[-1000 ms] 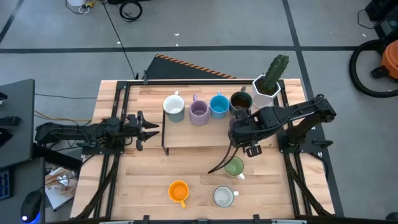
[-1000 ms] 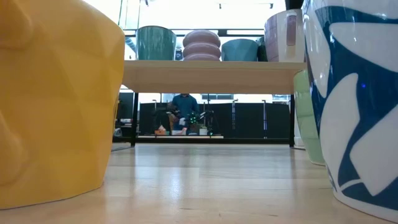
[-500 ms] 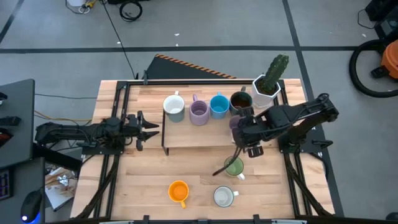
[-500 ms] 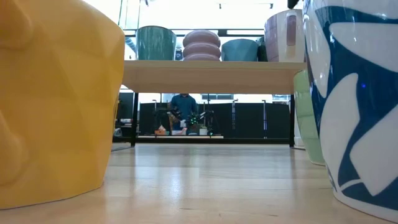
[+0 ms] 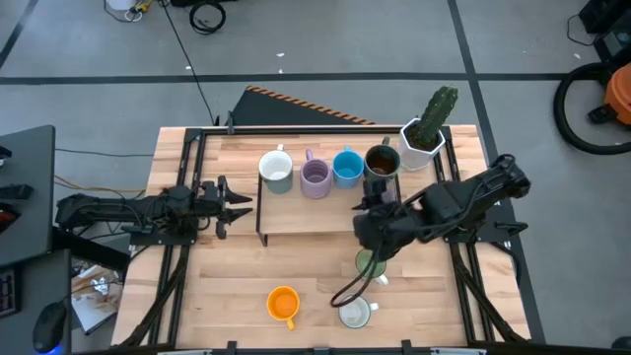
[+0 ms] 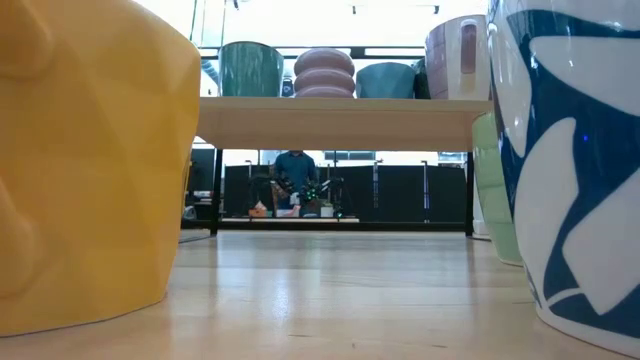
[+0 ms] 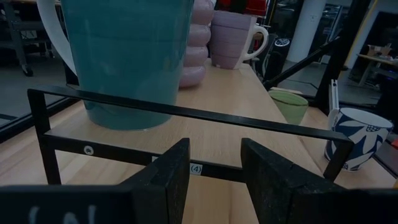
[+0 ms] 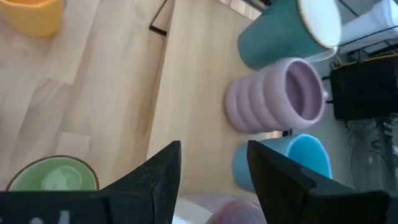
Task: Place coffee mugs
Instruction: Put the purple mug on the shelf
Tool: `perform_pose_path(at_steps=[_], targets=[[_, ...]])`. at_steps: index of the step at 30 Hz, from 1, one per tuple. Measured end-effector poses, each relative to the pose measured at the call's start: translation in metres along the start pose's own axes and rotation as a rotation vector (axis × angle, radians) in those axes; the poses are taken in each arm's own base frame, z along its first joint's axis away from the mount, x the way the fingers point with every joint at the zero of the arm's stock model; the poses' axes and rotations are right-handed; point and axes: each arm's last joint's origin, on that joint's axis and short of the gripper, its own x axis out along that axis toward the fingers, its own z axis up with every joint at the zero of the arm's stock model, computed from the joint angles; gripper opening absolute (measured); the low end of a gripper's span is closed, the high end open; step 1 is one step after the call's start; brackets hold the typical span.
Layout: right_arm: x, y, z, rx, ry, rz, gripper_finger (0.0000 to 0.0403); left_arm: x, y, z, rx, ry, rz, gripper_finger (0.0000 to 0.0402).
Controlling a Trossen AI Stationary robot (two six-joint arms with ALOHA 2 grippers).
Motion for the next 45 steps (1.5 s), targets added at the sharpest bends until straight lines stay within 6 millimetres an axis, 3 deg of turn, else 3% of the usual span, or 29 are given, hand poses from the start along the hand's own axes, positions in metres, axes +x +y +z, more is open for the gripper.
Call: perform_pose_path(at_steps=[11,16,34,45], targets=[[0.04,0.024,0.012,0.088,0.092,-0.009,0.017,0.0,0.0,0.0,0.0,0.0,0.0,0.0149],[0.045,0.022,0.012,0.188,0.115,0.017,0.0168,0.0,0.0,0.0,0.0,0.0,0.0,0.0149],[0.064,0.033,-0.013,0.21,0.343,0.06,0.0166,0.0,0.0,0.0,0.0,-0.001,-0.003,0.0149],[0.058,0.038,-0.021,0.265,0.427,0.054,0.0163,0.0,0.0,0.0,0.001,-0.001,-0.003,0.0149]])
